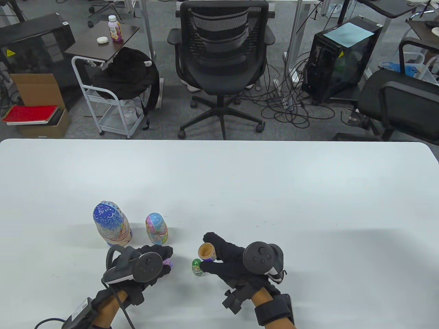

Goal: Separate nested Russian dolls into individual dolls

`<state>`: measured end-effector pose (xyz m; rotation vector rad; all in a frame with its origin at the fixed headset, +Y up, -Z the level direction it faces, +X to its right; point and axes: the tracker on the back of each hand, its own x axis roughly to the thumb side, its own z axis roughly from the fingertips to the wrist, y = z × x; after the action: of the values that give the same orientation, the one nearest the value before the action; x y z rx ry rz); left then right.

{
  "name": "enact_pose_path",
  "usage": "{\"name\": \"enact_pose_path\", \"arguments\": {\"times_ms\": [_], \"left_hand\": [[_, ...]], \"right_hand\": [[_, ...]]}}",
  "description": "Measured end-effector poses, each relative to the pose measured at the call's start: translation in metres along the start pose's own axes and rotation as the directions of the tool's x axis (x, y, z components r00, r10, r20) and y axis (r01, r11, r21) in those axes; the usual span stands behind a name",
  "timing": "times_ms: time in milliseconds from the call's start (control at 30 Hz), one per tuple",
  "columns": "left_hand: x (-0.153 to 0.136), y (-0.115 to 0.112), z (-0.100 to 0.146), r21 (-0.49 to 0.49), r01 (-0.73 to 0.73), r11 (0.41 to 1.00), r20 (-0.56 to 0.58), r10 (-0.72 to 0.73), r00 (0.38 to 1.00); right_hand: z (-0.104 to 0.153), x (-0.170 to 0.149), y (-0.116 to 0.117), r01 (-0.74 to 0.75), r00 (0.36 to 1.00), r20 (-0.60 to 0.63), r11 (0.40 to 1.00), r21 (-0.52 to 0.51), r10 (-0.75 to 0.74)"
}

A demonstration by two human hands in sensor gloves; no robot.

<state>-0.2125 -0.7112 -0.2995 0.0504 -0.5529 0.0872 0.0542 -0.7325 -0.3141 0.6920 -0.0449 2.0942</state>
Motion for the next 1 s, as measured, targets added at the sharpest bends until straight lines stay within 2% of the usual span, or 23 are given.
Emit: {"name": "enact_pose_path", "arguments": {"times_ms": [167, 367, 433, 633, 1000], "left_hand": [[0.008, 0.024, 0.007, 0.100, 0.001, 0.995, 0.027, -0.004, 1.000], [0.008, 0.058, 0.008, 0.232, -0.210, 0.950, 0.115, 0.187, 0.975], [0.009, 0.065, 0.008, 0.247, -0.273, 0.930, 0.127, 0.248, 0.960], [0.019, 0.063, 0.006, 0.244, -0.374, 0.895, 0.189, 0.335, 0.923], [0.029, 0.055, 0.002, 0.219, -0.417, 0.882, 0.256, 0.360, 0.897]], "right_hand": [[-0.001, 0.003, 0.006, -0.008, 1.000, 0.009, 0.999, 0.033, 0.008], [0.000, 0.008, 0.010, -0.061, 0.998, 0.032, 0.996, 0.064, 0.059], [0.000, 0.010, 0.012, -0.080, 0.996, 0.040, 0.994, 0.074, 0.077], [-0.001, 0.013, 0.020, -0.085, 0.996, 0.051, 0.989, 0.122, 0.080], [0.000, 0.015, 0.019, -0.143, 0.988, 0.071, 0.984, 0.105, 0.136]]}}
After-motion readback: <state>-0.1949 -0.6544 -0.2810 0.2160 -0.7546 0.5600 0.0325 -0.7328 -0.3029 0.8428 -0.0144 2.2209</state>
